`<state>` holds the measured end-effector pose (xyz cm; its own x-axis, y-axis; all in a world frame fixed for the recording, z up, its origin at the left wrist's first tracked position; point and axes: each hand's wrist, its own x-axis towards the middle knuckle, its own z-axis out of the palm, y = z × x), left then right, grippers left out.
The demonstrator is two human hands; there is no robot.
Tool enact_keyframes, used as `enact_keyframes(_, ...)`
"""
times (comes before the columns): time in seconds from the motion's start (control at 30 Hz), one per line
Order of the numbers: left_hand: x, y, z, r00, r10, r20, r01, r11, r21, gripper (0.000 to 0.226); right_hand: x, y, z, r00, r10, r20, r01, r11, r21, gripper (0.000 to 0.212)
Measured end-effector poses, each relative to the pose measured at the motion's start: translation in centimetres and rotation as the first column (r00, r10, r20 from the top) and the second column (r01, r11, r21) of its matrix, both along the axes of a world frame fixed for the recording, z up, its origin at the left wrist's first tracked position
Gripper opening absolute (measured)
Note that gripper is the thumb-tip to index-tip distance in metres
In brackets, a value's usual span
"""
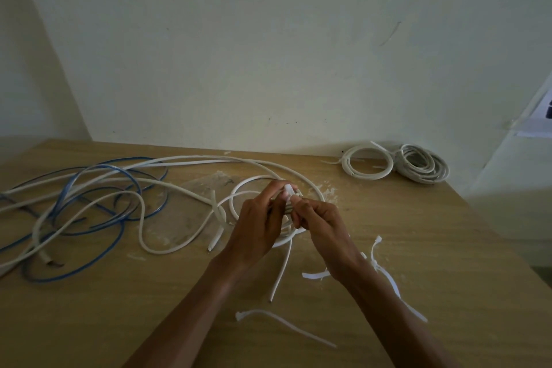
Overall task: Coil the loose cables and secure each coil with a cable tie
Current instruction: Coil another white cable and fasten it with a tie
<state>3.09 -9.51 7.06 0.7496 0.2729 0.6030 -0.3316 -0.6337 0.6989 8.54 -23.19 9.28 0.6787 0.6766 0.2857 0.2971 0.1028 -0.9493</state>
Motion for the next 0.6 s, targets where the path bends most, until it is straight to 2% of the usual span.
enact_keyframes(0.2,0.0,-0.23,0.07,1.0,-0.027,-0.014,0.027,1.0,-0.012,0.025,0.38,-0.2,-0.16,0.999,-0.032,0.007,0.031,0.999,0.028,0.048)
enact_keyframes(0.4,-0.12,-0.58,0.28,1.0,-0.009,0.0,0.009,0.996,-0.092,0.024,0.32,-0.2,-0.16,1.0,-0.021,0.016,0.02,0.999,0.031,0.049)
enact_keyframes(0.6,-0.1,-0.72,0.12,0.999,-0.005,-0.034,0.002,0.997,-0.074,0.023,0.27,-0.33,-0.16,0.999,-0.037,0.022,0.036,0.999,0.01,0.048)
